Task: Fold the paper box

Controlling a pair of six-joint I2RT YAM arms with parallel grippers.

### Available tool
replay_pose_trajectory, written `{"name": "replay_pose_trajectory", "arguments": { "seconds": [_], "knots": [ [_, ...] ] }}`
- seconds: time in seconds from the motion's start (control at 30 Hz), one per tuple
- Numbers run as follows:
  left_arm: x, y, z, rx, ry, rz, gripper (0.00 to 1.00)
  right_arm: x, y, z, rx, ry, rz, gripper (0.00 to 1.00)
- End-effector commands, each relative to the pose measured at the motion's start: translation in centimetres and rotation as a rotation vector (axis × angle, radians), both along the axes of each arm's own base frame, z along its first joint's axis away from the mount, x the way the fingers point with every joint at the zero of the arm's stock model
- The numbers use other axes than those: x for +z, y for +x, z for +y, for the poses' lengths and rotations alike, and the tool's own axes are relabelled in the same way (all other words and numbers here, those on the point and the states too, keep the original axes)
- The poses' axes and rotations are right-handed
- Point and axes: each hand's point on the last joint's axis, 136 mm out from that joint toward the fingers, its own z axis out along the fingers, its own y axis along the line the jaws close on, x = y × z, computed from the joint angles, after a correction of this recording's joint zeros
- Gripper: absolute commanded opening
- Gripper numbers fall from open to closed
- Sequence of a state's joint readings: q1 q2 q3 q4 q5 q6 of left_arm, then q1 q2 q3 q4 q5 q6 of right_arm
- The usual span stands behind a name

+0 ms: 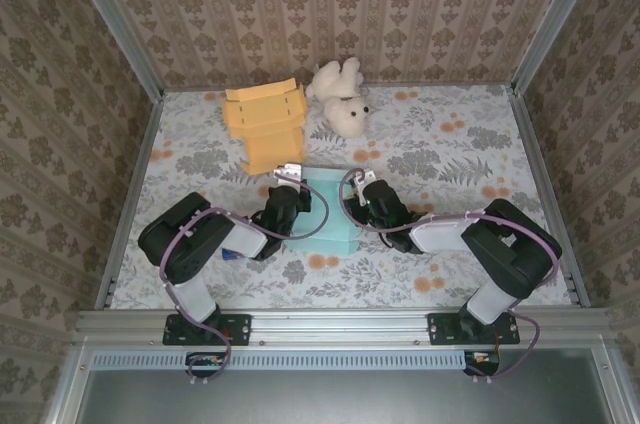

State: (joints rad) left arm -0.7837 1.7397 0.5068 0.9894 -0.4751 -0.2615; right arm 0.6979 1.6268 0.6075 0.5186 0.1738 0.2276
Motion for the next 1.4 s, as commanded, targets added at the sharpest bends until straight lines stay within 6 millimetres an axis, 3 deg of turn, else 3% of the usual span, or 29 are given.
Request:
{"name": "replay_pose_trajectory", "arguments": {
  "seconds": [0.0,0.23,0.47,0.67,1.03,1.23,1.37],
  "knots": [
    [-0.2,-1.3,-2.9,-0.097,-0.026,0.025,0.0,3.4,1.8,1.5,-0.041,0.086,-0.102,0.3],
    [-0.5,-2.6,-3.9,-0.121,-0.021,0.034,0.0,4.4,3.0,0.1,-0.14,0.085,-0.165,0.29],
    [-1.3,-2.7,-3.2,-0.049,-0.045,0.088,0.0,3.6,4.1,-2.3,-0.299,0.043,-0.196,0.18],
    [-1.8,-2.3,0.2,0.181,-0.06,0.162,0.0,2.2,3.6,-9.0,-0.656,-0.073,-0.193,0.12],
    [-1.6,-2.3,1.1,0.246,-0.061,0.176,0.0,2.2,2.0,-14.7,-0.833,-0.208,-0.173,0.15],
    [-1.4,-2.2,-0.1,0.217,-0.068,0.187,0.0,0.6,3.0,-12.5,-0.69,-0.107,-0.097,0.2],
    [-1.1,-2.1,-0.7,0.201,-0.076,0.187,0.0,0.3,3.6,-9.1,-0.52,0.014,-0.079,0.34]
  ]
}}
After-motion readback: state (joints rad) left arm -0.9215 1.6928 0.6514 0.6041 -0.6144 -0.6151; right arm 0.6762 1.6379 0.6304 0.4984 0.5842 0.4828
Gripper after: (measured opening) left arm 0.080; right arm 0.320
